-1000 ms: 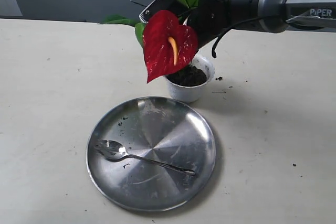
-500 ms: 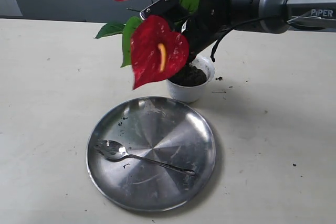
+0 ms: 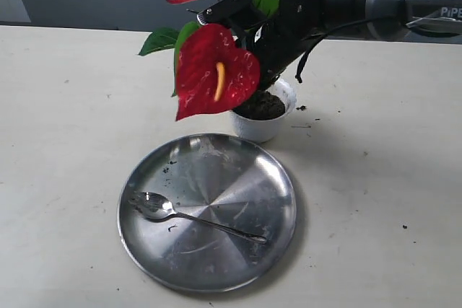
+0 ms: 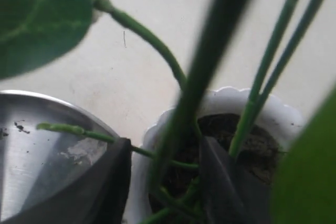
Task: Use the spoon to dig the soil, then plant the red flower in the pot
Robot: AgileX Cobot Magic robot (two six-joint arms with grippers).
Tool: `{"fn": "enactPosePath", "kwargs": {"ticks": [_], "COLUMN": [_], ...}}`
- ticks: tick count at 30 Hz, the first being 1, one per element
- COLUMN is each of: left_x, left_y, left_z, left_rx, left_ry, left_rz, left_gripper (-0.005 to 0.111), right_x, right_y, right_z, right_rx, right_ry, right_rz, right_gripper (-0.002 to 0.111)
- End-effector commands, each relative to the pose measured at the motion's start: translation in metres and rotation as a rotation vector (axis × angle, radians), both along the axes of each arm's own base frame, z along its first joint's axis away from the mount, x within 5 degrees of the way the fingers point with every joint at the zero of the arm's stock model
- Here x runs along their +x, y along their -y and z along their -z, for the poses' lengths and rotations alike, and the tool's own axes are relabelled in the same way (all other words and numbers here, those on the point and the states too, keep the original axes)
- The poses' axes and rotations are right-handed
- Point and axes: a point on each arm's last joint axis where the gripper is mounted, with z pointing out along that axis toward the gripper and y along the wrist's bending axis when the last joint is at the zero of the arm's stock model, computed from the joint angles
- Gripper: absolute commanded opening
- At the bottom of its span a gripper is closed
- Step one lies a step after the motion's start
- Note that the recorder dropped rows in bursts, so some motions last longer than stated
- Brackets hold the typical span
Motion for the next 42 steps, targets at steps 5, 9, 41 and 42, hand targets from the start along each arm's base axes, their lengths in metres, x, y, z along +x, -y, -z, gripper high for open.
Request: {"fn": "enactPosePath", "kwargs": {"ticks": [5, 9, 41, 42], "left_x": [0.0, 0.0, 0.0, 0.0], "left_y": [0.0, 0.0, 0.0, 0.0], "left_z": [-0.002, -0.002, -0.002, -0.002], "left_rx": [-0.008, -0.008, -0.008, -0.008], "left_ry": [0.016, 0.016, 0.016, 0.016], "left_rz": [0.006, 0.006, 0.006, 0.006], "left_gripper": [0.001, 0.001, 0.001, 0.001], "right_x": [-0.007, -0.007, -0.012, -0.012], "right_y": [0.004, 0.004, 0.009, 0.009], "right_z": [-0.014, -0.014, -0.032, -0.031], "right_rx": [0.012, 0.011, -0.008, -0.012], "right_ry": [-0.025, -0.027, 0.013, 0.013], "right_rz": [0.009, 0.009, -0.011, -0.012], "right_gripper": [0.04, 0.04, 0.04, 0.04]}}
